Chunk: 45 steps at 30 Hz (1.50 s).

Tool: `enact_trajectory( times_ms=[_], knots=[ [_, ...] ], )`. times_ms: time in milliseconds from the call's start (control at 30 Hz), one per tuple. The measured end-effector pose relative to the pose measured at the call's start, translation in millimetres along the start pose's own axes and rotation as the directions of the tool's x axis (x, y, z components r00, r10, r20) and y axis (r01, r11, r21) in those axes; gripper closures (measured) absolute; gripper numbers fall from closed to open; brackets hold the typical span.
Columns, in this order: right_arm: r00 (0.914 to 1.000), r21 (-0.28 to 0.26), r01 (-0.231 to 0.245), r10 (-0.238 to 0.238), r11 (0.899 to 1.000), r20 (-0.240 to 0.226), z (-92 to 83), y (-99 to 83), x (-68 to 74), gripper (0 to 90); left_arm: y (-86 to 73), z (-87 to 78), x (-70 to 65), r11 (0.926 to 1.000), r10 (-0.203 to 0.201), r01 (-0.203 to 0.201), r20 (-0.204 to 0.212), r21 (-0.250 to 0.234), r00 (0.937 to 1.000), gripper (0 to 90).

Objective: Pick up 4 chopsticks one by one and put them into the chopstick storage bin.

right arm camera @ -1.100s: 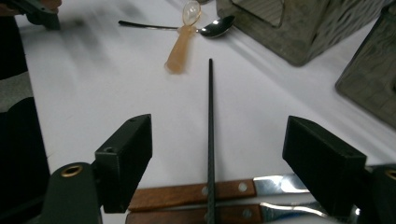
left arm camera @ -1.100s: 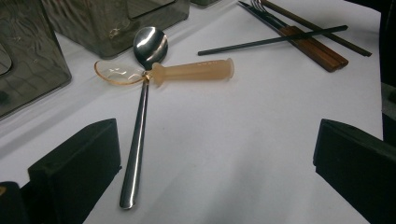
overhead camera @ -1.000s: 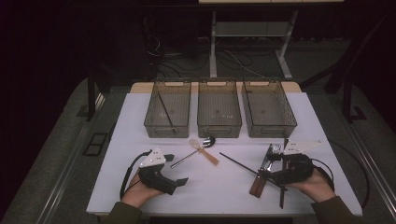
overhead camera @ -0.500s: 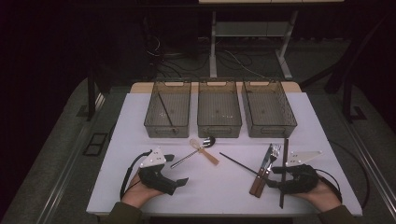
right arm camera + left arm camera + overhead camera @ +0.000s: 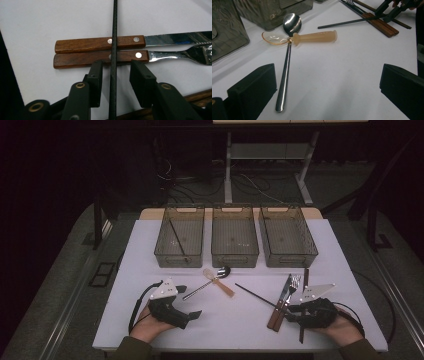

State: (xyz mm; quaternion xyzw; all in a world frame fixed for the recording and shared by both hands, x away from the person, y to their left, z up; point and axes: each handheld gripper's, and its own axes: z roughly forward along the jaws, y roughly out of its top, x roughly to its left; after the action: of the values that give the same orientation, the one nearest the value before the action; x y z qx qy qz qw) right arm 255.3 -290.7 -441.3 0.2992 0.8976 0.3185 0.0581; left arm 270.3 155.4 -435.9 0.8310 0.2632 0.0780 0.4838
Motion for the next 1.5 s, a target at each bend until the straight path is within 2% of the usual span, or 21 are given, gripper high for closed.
enact_trajectory(
  times_ms=[300,633,833,1233,1367,1500],
  knots=[
    [0.9993,0.007,0.035,-0.035,0.999,0.010,0.2,0.3,1.2,73.3,-0.1,0.8,-0.4,1.0000,0.004,-0.004,0.000,0.000,1.0000,0.0],
    [0.9983,0.012,0.058,-0.058,0.998,0.006,0.5,0.2,1.5,79.3,-0.1,1.2,-0.2,1.0000,0.007,-0.007,0.001,0.003,1.0000,0.0],
    [0.9986,0.009,0.052,-0.052,0.999,0.006,0.8,-0.1,1.0,83.5,-0.1,1.6,-0.5,1.0000,0.008,-0.008,0.002,0.004,1.0000,0.0],
    [0.9996,0.007,0.026,-0.026,1.000,-0.005,0.2,-0.1,-0.9,84.3,-0.1,1.6,-0.7,1.0000,0.005,-0.005,0.006,0.005,1.0000,0.1],
    [0.9998,-0.018,0.006,-0.006,1.000,-0.017,-3.4,0.6,-2.1,84.3,-0.3,1.6,-0.6,1.0000,0.004,-0.004,0.006,0.004,1.0000,0.1],
    [1.0000,-0.042,0.000,-0.001,0.999,-0.010,-9.0,2.3,-2.2,84.3,-0.3,1.8,0.0,0.9999,0.009,-0.009,0.008,0.005,0.9999,0.1]
  ],
)
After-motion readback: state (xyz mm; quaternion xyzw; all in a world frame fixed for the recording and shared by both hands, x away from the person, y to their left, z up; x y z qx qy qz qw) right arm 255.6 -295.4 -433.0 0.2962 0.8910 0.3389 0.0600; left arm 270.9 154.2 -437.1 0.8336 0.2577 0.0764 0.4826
